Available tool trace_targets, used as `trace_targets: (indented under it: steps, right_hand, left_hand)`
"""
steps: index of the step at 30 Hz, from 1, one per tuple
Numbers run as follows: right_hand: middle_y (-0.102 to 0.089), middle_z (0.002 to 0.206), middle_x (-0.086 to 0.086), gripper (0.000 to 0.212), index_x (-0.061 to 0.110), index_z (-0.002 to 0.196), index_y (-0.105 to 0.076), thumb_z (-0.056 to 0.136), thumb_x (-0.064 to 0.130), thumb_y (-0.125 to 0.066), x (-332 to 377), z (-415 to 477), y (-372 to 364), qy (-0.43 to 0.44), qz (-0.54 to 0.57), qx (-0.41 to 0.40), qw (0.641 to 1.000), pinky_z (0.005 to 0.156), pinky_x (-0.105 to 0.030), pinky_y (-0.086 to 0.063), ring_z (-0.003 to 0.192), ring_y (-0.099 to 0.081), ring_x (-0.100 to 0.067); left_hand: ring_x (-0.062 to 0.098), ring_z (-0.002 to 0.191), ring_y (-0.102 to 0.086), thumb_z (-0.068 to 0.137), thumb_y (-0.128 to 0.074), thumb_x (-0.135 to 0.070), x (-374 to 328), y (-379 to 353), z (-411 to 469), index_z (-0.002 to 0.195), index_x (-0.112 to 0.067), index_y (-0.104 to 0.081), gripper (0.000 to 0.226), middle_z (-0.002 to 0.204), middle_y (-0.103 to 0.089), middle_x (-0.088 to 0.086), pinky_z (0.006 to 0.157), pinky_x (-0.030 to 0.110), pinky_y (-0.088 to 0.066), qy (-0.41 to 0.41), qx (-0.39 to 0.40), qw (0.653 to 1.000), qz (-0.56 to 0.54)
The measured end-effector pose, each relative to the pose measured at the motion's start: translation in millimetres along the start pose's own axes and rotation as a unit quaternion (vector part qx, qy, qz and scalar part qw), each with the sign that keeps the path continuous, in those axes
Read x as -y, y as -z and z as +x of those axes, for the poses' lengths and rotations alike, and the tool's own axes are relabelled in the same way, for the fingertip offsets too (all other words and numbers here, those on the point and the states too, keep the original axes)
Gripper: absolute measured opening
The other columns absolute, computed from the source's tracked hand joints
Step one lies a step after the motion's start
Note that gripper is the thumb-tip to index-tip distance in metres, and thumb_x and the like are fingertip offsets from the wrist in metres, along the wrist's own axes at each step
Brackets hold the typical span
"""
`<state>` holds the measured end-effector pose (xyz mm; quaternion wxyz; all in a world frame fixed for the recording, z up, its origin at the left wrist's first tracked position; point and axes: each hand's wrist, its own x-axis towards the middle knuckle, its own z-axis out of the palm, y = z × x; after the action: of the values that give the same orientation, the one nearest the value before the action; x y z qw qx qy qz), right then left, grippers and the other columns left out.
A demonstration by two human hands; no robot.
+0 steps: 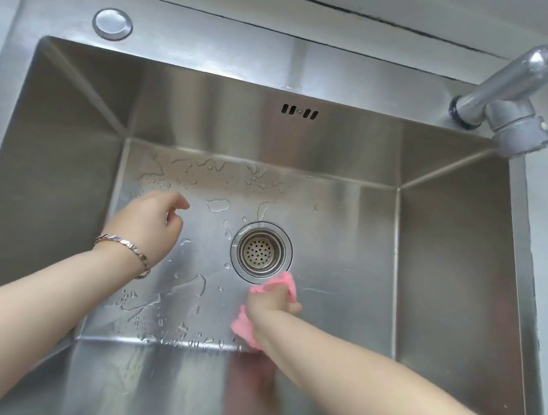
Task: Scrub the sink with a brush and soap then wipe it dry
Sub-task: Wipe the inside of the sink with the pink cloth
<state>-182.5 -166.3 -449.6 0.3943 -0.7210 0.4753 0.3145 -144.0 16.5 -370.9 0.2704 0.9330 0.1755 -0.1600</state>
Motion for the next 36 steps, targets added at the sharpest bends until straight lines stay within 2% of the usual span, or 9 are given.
trace_targets:
  steps: [3,6,8,12,18,23,28,33,36]
  right_hand:
    - [-0.032,0.11,0.001,0.029,0.027,0.09,-0.051,0.084,-0.001,-0.047,19.1,4.7,1.1,0.068,0.0,0.038,0.997,0.091,-0.023,-0.042,0.094,-0.047,-0.019]
    - [-0.051,0.121,-0.005,0.04,0.014,0.114,-0.05,0.078,0.002,-0.06,54.9,22.1,43.0,0.22,0.037,-0.069,0.972,0.094,-0.035,-0.046,0.1,-0.058,-0.024]
    - [-0.052,0.124,-0.007,0.051,0.008,0.131,-0.043,0.084,0.015,-0.062,82.1,49.6,77.9,0.274,-0.001,-0.116,0.955,0.093,-0.027,-0.04,0.108,-0.054,-0.022]
    - [-0.027,0.148,-0.024,0.058,-0.001,0.142,-0.034,0.094,0.032,-0.03,114.3,100.1,72.6,0.278,-0.124,-0.15,0.941,0.105,-0.026,-0.013,0.136,-0.027,-0.035]
    - [-0.04,0.138,-0.03,0.071,-0.004,0.135,-0.043,0.067,0.014,-0.04,117.7,56.3,-37.0,0.418,-0.121,-0.153,0.887,0.108,-0.045,-0.029,0.126,-0.038,-0.046]
    - [-0.06,0.121,-0.021,0.059,0.004,0.117,-0.063,0.067,0.02,-0.037,120.0,35.4,-102.6,0.568,-0.223,-0.078,0.788,0.092,-0.052,-0.045,0.105,-0.054,-0.048]
    - [-0.036,0.149,0.004,0.061,0.023,0.139,-0.044,0.079,0.032,-0.037,158.8,-6.9,-151.8,0.602,-0.362,0.134,0.699,0.108,-0.03,-0.018,0.132,-0.027,-0.031]
    - [-0.043,0.142,0.006,0.06,0.022,0.132,-0.049,0.076,0.009,-0.062,170.8,-12.3,-169.7,0.592,-0.355,0.145,0.709,0.102,-0.025,-0.023,0.128,-0.032,-0.027]
    - [-0.064,0.117,0.001,0.046,0.021,0.107,-0.069,0.062,0.014,-0.073,157.3,-12.0,-162.6,0.641,-0.412,0.225,0.607,0.092,-0.031,-0.032,0.114,-0.047,-0.029]
  left_hand:
    - [0.033,0.099,-0.058,0.085,-0.038,-0.004,0.2,9.7,2.0,0.102,-0.007,-0.065,0.032,0.107,-0.064,0.011,0.088,0.037,-0.041,-0.079,-0.05,0.994,0.051]
    - [0.037,0.1,-0.06,0.07,-0.04,-0.006,8.9,35.1,8.7,0.087,-0.002,-0.068,0.033,0.102,-0.066,0.015,0.098,0.047,-0.033,-0.159,-0.134,0.969,0.132]
    - [0.037,0.12,-0.049,0.067,-0.043,-0.007,17.0,55.5,14.1,0.095,-0.001,-0.066,0.037,0.118,-0.059,0.019,0.108,0.047,-0.018,-0.137,-0.187,0.958,0.17]
    - [0.039,0.14,-0.01,0.075,-0.051,-0.004,33.0,82.7,19.1,0.135,0.004,-0.036,0.062,0.149,-0.019,0.027,0.113,0.048,0.001,0.002,-0.234,0.949,0.21]
    - [0.034,0.143,-0.002,0.075,-0.055,-0.005,33.8,82.6,22.3,0.144,0.006,-0.013,0.082,0.153,-0.007,0.024,0.114,0.044,-0.001,0.047,-0.198,0.955,0.215]
    - [0.034,0.142,-0.009,0.073,-0.047,0.005,42.3,83.0,21.6,0.143,0.008,-0.013,0.078,0.152,-0.012,0.024,0.115,0.044,-0.004,0.017,-0.23,0.953,0.196]
    - [0.041,0.136,-0.025,0.064,-0.031,0.001,47.3,80.1,23.8,0.138,0.014,-0.025,0.075,0.144,-0.028,0.03,0.11,0.051,-0.017,-0.024,-0.278,0.948,0.154]
    - [0.041,0.136,-0.026,0.066,-0.024,-0.006,47.0,80.7,23.6,0.138,0.013,-0.026,0.074,0.144,-0.029,0.029,0.11,0.051,-0.019,-0.025,-0.281,0.948,0.15]
    - [0.042,0.134,-0.031,0.064,-0.014,-0.016,44.6,80.9,24.8,0.135,0.015,-0.03,0.079,0.141,-0.033,0.031,0.108,0.053,-0.023,-0.025,-0.279,0.948,0.153]
